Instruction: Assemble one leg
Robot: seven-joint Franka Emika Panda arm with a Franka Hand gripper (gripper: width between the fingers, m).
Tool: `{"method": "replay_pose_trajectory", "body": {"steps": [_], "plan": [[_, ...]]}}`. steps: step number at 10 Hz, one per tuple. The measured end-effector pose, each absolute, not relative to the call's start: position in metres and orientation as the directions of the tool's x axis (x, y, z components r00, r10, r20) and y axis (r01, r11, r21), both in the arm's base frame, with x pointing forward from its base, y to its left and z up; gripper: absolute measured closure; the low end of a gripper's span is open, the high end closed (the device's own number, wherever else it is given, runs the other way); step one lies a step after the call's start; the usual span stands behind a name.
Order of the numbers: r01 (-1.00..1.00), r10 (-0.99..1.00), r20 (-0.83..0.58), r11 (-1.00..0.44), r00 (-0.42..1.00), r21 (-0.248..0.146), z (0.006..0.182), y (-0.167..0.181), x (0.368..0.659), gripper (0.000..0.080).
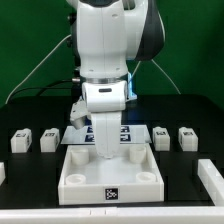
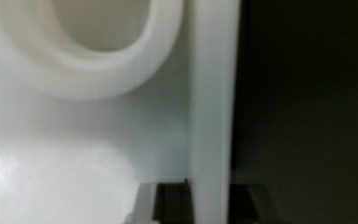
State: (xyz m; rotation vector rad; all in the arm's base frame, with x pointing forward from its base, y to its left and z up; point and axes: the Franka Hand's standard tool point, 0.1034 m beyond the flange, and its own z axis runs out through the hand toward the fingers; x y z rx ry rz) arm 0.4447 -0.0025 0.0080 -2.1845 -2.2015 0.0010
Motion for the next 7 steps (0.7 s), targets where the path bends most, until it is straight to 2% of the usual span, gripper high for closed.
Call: {"method": "replay_pose_trajectory", "body": {"steps": [3, 7], "plan": [[0.999, 0.998, 0.051, 0.033, -0.034, 0.01, 0.007, 0.033, 0.48, 0.0742], [1.0, 0.998, 0.066, 0.004, -0.005, 0.023, 0.006, 0.05, 0.496, 0.0742]]}}
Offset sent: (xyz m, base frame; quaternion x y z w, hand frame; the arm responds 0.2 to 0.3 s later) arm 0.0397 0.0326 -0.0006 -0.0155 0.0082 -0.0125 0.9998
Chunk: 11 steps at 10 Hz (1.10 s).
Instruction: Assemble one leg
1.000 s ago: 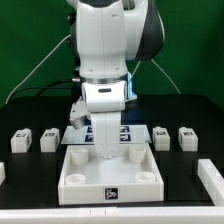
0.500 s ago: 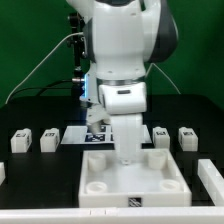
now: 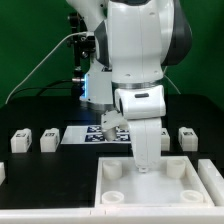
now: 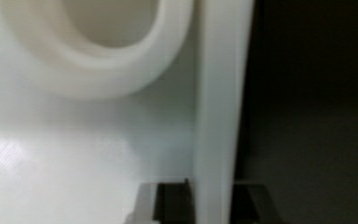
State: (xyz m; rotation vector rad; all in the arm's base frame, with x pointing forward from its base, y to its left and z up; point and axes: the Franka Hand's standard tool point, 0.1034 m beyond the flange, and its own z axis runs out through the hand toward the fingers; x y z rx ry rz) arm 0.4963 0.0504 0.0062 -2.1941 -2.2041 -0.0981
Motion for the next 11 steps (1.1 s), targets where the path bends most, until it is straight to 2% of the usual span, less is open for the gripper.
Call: {"method": "replay_pose_trajectory", "body": {"steps": [4, 8, 9, 10, 11], "plan": [[1.0, 0.998, 0.07, 0.003, -0.003, -0.003, 0.004, 0.06, 0.497, 0.0743], [1.0, 0.998, 0.062, 0.012, -0.012, -0.003, 0.004, 0.065, 0.496, 0.0743], [1.0, 0.998, 0.062, 0.01, -0.01, -0.003, 0.004, 0.064, 0.496, 0.0664], [1.0, 0.998, 0.062, 0.01, -0.01, -0.003, 0.004, 0.064, 0.496, 0.0664], [1.0, 0.998, 0.062, 0.009, -0.009, -0.003, 0.004, 0.063, 0.496, 0.0474]]}}
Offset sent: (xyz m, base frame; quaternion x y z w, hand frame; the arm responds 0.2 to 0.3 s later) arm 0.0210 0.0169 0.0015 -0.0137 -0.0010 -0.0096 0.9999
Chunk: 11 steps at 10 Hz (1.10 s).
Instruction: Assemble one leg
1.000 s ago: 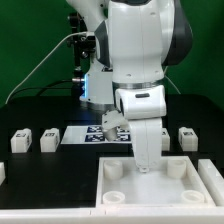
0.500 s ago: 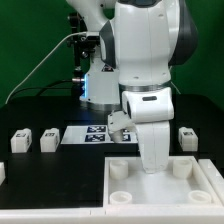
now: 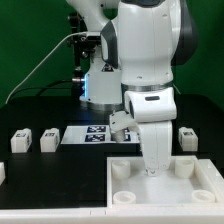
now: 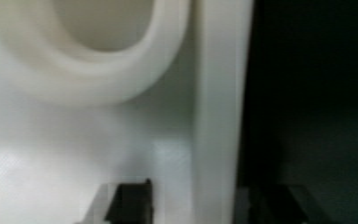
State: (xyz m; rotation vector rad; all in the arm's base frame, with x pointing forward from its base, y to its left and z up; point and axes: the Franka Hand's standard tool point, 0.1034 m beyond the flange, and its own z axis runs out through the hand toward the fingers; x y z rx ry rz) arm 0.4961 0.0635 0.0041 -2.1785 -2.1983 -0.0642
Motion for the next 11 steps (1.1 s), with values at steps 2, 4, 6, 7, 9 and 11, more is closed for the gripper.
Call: {"method": "replay_pose_trajectory", "body": {"steps": [2, 4, 6, 7, 9, 11], "plan": [[1.0, 0.998, 0.062, 0.009, -0.008, -0.003, 0.004, 0.063, 0.496, 0.0267], [1.0, 0.998, 0.062, 0.008, -0.008, -0.003, 0.004, 0.063, 0.496, 0.017], [1.0, 0.998, 0.062, 0.008, -0.008, -0.003, 0.004, 0.063, 0.496, 0.0153], [1.0, 0.998, 0.062, 0.008, -0.008, -0.003, 0.004, 0.063, 0.496, 0.0153], [1.0, 0.998, 0.062, 0.008, -0.008, -0.003, 0.004, 0.063, 0.496, 0.0151], [1.0, 0.999, 0.052, 0.005, -0.005, 0.007, 0.02, 0.059, 0.501, 0.0151]]}}
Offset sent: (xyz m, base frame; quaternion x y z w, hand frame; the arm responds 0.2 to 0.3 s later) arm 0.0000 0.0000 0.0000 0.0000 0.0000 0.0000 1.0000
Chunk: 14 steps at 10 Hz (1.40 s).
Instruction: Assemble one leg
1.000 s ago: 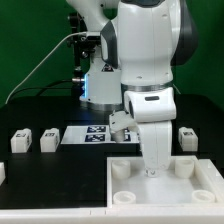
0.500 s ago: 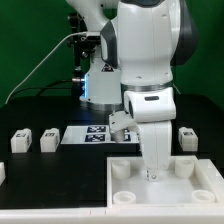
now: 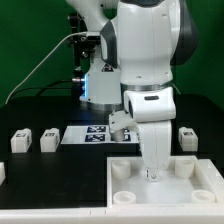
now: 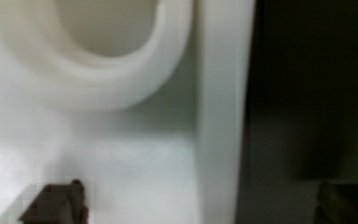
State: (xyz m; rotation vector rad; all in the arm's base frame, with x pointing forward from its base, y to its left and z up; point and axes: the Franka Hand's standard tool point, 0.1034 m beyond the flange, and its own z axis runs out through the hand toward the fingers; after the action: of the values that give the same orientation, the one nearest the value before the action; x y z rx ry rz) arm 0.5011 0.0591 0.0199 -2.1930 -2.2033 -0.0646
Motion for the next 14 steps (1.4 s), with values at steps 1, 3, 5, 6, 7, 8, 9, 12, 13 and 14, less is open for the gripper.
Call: {"method": "replay_pose_trajectory", "body": {"steps": [1, 3, 5, 6, 7, 8, 9, 12, 13, 14], "plan": [[0.999, 0.998, 0.047, -0.036, 0.034, 0.025, 0.035, 0.06, 0.502, 0.0151], [0.994, 0.994, 0.043, -0.103, 0.102, 0.031, 0.05, 0.066, 0.492, 0.0151], [0.931, 0.929, 0.055, -0.366, 0.365, 0.005, 0.048, 0.09, 0.478, 0.0151], [0.852, 0.85, 0.057, -0.523, 0.523, -0.01, 0.046, 0.108, 0.471, 0.0151], [0.773, 0.771, 0.057, -0.635, 0.634, -0.019, 0.047, 0.126, 0.468, 0.0151], [0.668, 0.667, 0.054, -0.743, 0.744, -0.03, 0.049, 0.142, 0.466, 0.0151], [0.555, 0.553, 0.046, -0.831, 0.832, -0.043, 0.052, 0.155, 0.467, 0.0151], [0.268, 0.266, 0.034, -0.96, 0.963, -0.083, 0.053, 0.162, 0.467, 0.0151], [0.155, 0.153, 0.022, -0.983, 0.988, -0.095, 0.053, 0.164, 0.467, 0.0151], [0.035, 0.034, 0.007, -0.994, 0.999, -0.107, 0.052, 0.167, 0.464, 0.0151]]}}
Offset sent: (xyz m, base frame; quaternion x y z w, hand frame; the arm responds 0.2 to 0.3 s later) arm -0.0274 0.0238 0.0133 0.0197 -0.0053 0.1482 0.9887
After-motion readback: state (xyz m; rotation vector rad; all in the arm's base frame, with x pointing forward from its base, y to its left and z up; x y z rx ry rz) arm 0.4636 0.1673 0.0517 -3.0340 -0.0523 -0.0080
